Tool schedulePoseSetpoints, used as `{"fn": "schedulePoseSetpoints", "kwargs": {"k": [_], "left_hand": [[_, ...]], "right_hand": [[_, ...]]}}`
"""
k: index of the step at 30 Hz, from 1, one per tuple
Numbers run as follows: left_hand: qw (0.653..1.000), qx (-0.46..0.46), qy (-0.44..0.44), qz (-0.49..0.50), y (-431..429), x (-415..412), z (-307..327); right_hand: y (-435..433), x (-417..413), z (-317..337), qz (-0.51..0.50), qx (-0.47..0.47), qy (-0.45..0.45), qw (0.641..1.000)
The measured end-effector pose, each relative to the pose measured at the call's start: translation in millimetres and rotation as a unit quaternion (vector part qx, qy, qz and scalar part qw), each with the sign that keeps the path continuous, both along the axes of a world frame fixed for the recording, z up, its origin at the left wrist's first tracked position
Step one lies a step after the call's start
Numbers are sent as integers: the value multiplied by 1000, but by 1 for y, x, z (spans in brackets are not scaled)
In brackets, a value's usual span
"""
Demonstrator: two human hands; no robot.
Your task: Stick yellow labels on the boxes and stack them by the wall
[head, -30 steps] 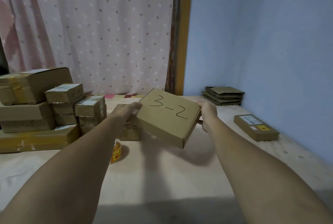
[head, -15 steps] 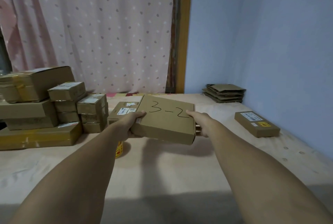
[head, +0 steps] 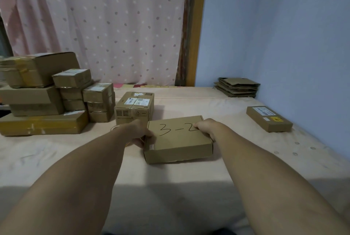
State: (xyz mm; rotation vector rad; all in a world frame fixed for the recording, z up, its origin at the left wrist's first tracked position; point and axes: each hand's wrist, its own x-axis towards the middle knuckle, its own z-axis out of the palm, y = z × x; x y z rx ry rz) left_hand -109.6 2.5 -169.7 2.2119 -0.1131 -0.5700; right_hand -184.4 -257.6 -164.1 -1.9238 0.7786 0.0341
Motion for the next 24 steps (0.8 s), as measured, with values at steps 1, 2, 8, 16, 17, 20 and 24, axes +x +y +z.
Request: {"fn": "schedulePoseSetpoints", "kwargs": {"k": [1,2,8,16,17,20,24], "left_hand": [[1000,18,-11,-4,0,0,1],[999,34,-21,-9,2,1,3],[966,163,-201,-20,18,20,31],[902,342,-246,-100,55,32,4],[900,339,-256,-96,56,33,-1],[893,332,-293,-81,57,34,-8],[897,350,-254,-92,65,36,-14]], "right_hand": [[2,1,-2,5,-9,3,1000],[3,1,-2,9,-16,6,1000],[16,11,-4,15,-57,17,998],[56,36,12,41,-252,-63,965],[59,38,12,53,-258,-74,962],[67,41,9,106,-254,-106,956],[79,43,3,168,-253,-142,942]]}}
